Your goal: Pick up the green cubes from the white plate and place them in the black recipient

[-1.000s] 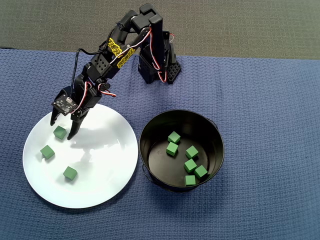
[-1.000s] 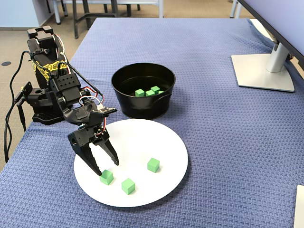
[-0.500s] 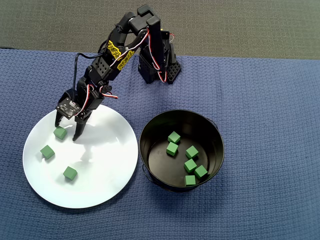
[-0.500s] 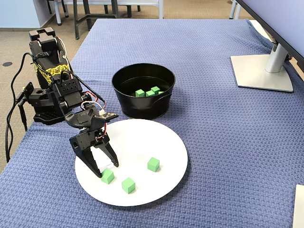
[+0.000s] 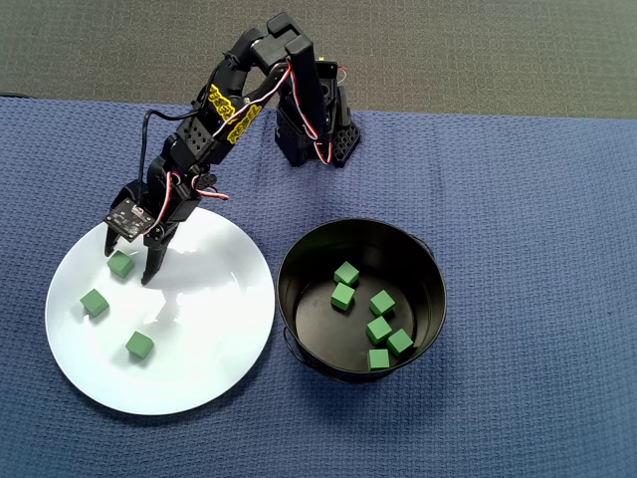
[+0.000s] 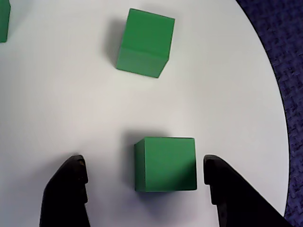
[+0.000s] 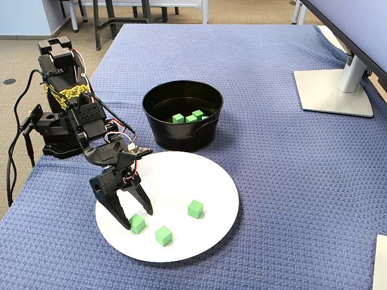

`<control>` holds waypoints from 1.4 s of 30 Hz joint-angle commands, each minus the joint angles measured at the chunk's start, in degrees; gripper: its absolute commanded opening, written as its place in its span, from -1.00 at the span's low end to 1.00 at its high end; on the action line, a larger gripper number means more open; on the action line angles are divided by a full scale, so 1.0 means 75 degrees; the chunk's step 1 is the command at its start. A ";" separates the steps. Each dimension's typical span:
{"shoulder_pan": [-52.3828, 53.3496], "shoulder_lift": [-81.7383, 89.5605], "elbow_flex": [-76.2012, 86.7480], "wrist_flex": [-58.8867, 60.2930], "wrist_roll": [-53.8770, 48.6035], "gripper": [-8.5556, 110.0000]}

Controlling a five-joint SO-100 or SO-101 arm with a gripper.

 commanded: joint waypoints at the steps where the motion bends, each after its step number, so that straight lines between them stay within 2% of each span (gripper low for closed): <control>1: 0.0094 0.0035 -0.0410 0.0012 -0.0047 -0.48; 4: 0.0094 0.0023 -0.0363 0.0023 -0.0023 -0.54; 6: 0.0094 0.0023 -0.0387 0.0023 0.0070 -0.66; 15: 0.0082 -0.0070 -0.0398 -0.0070 0.0117 -0.85; 23: -0.0176 0.0223 -0.0551 -0.0422 0.1160 -0.85; 30: -0.0750 0.2109 -0.1277 0.2379 0.3434 -0.86; 34: -0.1277 0.3410 -0.1922 0.4734 0.4770 -0.86; 42: -0.3586 0.4898 -0.3270 0.8027 0.8191 -0.86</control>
